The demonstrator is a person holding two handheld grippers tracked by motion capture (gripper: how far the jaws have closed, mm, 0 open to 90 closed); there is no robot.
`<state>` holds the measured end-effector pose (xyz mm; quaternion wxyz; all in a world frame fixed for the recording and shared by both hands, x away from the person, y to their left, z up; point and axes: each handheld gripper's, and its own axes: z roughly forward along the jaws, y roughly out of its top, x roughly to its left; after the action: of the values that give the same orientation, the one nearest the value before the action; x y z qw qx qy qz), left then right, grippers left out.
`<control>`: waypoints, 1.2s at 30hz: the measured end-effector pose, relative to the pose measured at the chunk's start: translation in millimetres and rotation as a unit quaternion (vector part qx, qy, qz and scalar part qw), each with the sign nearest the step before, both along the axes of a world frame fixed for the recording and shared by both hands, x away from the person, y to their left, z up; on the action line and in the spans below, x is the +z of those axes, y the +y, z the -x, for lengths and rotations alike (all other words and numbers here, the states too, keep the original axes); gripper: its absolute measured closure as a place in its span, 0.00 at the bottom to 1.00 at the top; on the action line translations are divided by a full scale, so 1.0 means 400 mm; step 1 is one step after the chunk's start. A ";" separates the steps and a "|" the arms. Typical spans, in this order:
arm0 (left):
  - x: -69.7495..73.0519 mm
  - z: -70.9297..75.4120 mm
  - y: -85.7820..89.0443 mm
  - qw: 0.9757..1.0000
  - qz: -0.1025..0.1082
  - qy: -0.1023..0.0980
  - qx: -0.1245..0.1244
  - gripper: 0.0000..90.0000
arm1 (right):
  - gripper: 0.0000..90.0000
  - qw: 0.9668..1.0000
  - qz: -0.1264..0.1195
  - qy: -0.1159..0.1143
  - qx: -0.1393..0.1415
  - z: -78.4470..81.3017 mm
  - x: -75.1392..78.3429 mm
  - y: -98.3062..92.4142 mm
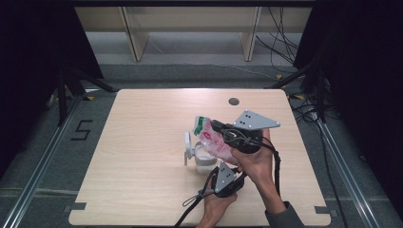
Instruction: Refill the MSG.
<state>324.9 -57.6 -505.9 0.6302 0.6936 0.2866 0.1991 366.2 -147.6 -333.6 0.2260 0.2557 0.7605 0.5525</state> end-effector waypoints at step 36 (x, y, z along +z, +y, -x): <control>-0.027 0.031 0.042 0.997 -0.046 0.055 -0.040 0.86 | 1.00 1.000 -0.014 -0.002 -0.017 0.050 -0.002 -0.129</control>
<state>312.4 -40.7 -516.6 0.5881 0.7428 0.2835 0.1483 346.0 -199.3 -334.5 0.2331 0.2709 0.7477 0.5597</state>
